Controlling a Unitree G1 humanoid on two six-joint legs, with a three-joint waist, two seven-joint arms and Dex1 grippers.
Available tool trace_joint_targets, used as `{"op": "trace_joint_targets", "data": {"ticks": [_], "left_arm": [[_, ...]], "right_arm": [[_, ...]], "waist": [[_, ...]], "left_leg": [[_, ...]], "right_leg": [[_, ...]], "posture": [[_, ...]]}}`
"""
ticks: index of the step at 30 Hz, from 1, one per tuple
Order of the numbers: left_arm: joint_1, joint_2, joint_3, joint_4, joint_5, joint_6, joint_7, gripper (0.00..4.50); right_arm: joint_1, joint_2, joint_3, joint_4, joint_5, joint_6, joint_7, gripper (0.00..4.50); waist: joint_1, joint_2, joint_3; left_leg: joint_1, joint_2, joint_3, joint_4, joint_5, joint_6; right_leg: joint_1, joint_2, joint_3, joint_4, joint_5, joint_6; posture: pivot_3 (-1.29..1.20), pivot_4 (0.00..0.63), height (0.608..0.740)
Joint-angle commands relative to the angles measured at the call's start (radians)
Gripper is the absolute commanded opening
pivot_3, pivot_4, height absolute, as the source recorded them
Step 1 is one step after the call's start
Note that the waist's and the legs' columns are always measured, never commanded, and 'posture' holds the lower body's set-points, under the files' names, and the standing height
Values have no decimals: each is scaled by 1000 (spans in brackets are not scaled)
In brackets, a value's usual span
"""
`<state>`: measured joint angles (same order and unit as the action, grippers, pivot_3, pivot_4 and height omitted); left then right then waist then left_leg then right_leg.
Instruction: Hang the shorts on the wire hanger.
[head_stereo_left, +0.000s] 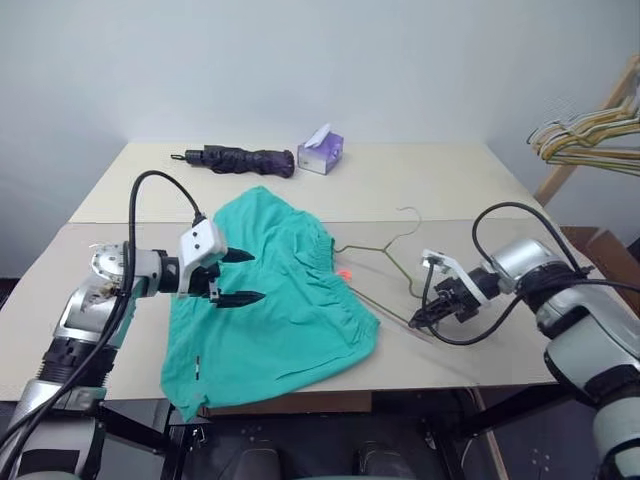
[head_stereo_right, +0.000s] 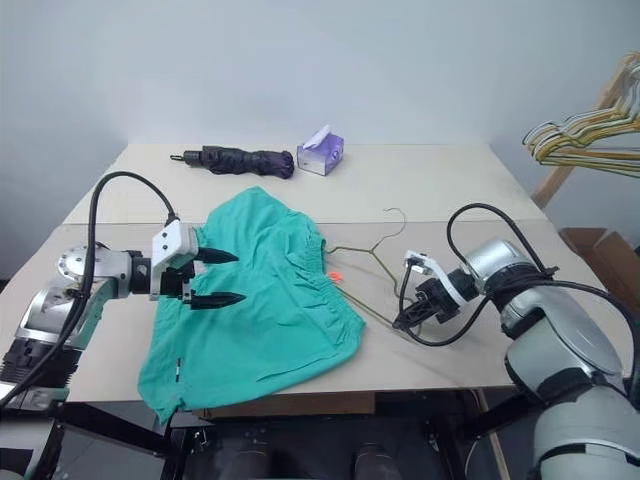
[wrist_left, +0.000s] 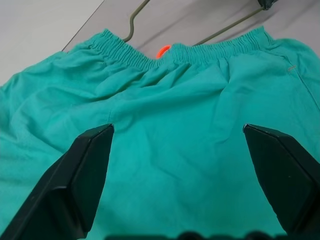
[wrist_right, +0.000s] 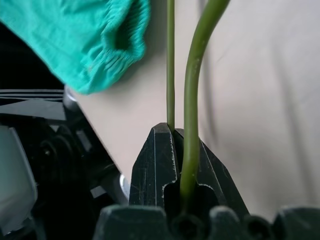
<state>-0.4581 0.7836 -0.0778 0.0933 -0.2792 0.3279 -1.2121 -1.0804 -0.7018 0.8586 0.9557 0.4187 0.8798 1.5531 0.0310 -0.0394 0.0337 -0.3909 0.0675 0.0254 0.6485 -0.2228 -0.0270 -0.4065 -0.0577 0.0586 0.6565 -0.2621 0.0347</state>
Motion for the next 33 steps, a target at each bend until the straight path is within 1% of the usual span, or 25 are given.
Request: {"op": "trace_joint_targets", "data": {"ticks": [1,3,5,8,11,12,13,15,18,21,24,26,29,33], "left_arm": [[-4,4,26,-36,-6,-14,11,4469],[-5,4,25,-34,-5,-15,14,4469],[-10,2,23,-30,-3,-18,17,4469],[-19,-4,18,-26,0,-19,21,4469],[-22,-10,16,-29,-1,-18,23,4469],[-23,-12,18,-32,-4,-16,24,4469],[-23,-13,18,-33,-6,-15,24,4469],[-22,-12,18,-33,-3,-15,26,4469],[-16,-9,17,-35,2,-17,28,4469],[-11,-9,25,-39,-5,-13,30,4469],[-11,-7,40,-38,-20,-7,27,4469],[-19,5,61,-44,-55,2,-7,4469],[-49,41,106,-67,-155,53,-104,4469],[-166,58,211,-64,-334,150,-175,4469]], "right_arm": [[-44,-37,12,-46,103,0,61,0],[-40,-79,65,-131,174,-10,61,0],[-54,-35,56,-67,130,-18,61,0],[-88,68,-13,112,20,-29,59,0],[-111,141,-112,237,-54,-34,-24,0],[-118,159,-163,270,-60,-22,-79,0],[-123,171,-204,292,-69,-18,-113,0],[-131,179,-278,309,-88,-30,-138,0],[-135,172,-357,294,-122,-50,-110,0],[-103,159,-441,215,-141,-153,-119,0],[-12,147,-511,36,-156,-321,-170,0],[66,146,-552,-109,-164,-417,-203,0],[160,151,-585,-294,-180,-508,-241,0],[235,162,-568,-413,-253,-617,-309,0]], "waist": [[9,0,0],[14,1,1],[18,1,1],[12,1,0],[14,1,0],[15,1,0],[15,1,0],[17,1,0],[18,1,0],[17,1,1],[15,1,1],[13,1,1],[7,1,1],[6,1,1]], "left_leg": [[0,0,0,0,0,0],[0,0,0,0,0,0],[0,0,0,0,0,0],[1,0,0,1,0,0],[0,0,0,1,0,0],[-1,0,0,1,0,0],[-2,0,0,2,0,0],[-3,0,0,2,0,0],[-3,0,0,2,0,0],[-3,0,0,2,0,0],[-4,0,0,2,0,0],[-4,0,0,2,0,0],[-4,0,0,2,0,0],[-6,0,0,2,0,0]], "right_leg": [[0,0,0,0,0,0],[0,0,0,0,0,0],[0,0,0,0,0,0],[0,0,0,1,0,0],[-1,0,0,1,0,0],[-2,0,0,1,0,0],[-2,0,0,2,0,0],[-3,0,0,2,0,0],[-3,0,0,2,0,0],[-3,0,0,2,0,0],[-3,0,0,2,0,0],[-4,0,0,2,0,0],[-4,0,0,2,0,0],[-6,0,0,3,0,0]], "posture": [[164,0,740],[161,0,740],[158,0,740],[156,0,740],[154,0,740],[150,0,740],[150,0,740],[151,0,740],[148,0,740],[140,0,740],[127,0,740],[122,0,740],[116,0,740],[109,0,740]]}}
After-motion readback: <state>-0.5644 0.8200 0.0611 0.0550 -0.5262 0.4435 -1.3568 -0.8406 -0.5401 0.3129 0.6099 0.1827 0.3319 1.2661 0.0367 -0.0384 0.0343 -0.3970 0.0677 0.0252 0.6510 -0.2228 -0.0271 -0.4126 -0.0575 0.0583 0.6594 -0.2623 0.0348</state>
